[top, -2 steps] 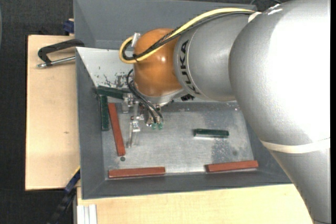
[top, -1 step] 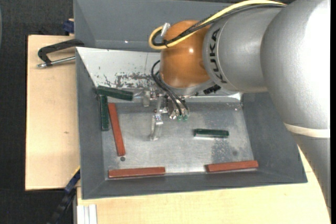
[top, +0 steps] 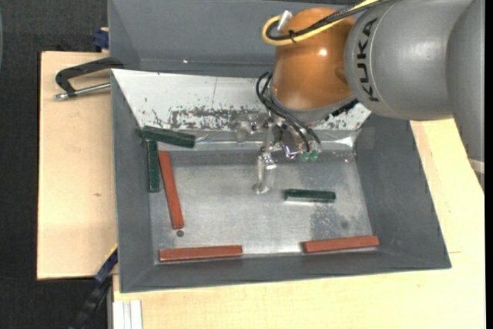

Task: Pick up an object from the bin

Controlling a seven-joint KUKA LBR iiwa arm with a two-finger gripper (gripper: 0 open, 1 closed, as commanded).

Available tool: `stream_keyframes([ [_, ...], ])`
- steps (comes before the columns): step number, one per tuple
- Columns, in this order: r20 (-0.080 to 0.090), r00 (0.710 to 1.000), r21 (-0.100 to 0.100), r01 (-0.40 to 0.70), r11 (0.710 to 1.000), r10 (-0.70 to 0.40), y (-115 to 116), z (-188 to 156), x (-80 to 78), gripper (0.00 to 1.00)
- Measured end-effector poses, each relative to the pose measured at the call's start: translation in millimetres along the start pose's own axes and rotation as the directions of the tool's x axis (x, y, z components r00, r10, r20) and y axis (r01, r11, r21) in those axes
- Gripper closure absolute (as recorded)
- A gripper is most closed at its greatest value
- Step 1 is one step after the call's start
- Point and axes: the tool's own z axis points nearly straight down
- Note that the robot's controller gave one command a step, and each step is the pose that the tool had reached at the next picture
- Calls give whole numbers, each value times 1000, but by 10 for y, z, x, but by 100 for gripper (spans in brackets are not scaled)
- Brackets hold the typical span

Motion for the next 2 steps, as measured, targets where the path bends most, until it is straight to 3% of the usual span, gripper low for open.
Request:
stream_keyframes([
  [1, 3, 1000, 2, -18, 1000, 18, -172, -106, 33, 0],
  [2, 2, 1000, 0, -20, 1000, 20, -144, -53, 31, 0],
])
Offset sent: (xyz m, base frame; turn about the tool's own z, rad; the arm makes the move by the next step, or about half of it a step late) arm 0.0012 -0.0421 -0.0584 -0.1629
